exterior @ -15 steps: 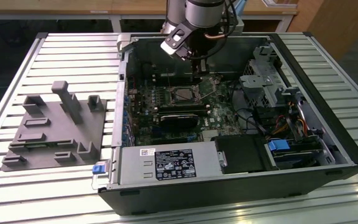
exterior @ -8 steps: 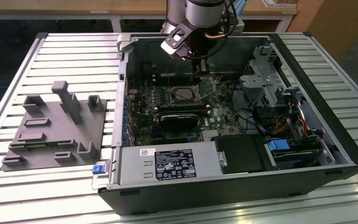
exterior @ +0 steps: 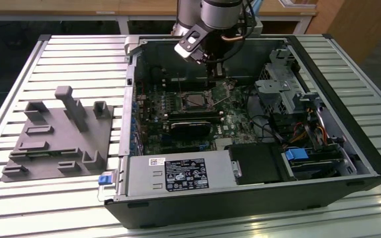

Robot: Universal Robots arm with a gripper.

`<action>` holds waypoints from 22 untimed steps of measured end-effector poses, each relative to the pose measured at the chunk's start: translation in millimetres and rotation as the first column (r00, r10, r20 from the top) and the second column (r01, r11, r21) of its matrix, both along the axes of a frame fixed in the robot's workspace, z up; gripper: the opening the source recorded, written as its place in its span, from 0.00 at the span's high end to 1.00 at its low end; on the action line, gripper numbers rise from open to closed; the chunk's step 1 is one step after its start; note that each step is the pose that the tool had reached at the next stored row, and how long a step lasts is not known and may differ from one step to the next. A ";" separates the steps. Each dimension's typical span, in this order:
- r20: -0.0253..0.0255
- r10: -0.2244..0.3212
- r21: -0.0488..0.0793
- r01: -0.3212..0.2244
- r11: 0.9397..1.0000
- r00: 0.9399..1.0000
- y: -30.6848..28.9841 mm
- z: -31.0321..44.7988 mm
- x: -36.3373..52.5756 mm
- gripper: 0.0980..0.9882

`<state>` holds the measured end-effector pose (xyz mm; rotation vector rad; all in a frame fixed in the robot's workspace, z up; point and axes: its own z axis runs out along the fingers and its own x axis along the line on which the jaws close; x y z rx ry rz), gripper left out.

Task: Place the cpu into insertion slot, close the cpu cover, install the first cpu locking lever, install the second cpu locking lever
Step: 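Close the cpu cover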

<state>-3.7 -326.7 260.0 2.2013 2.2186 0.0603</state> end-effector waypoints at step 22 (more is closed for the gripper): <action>0.000 0.023 0.020 -0.023 1.000 1.000 0.0 -2.6 24.4 0.99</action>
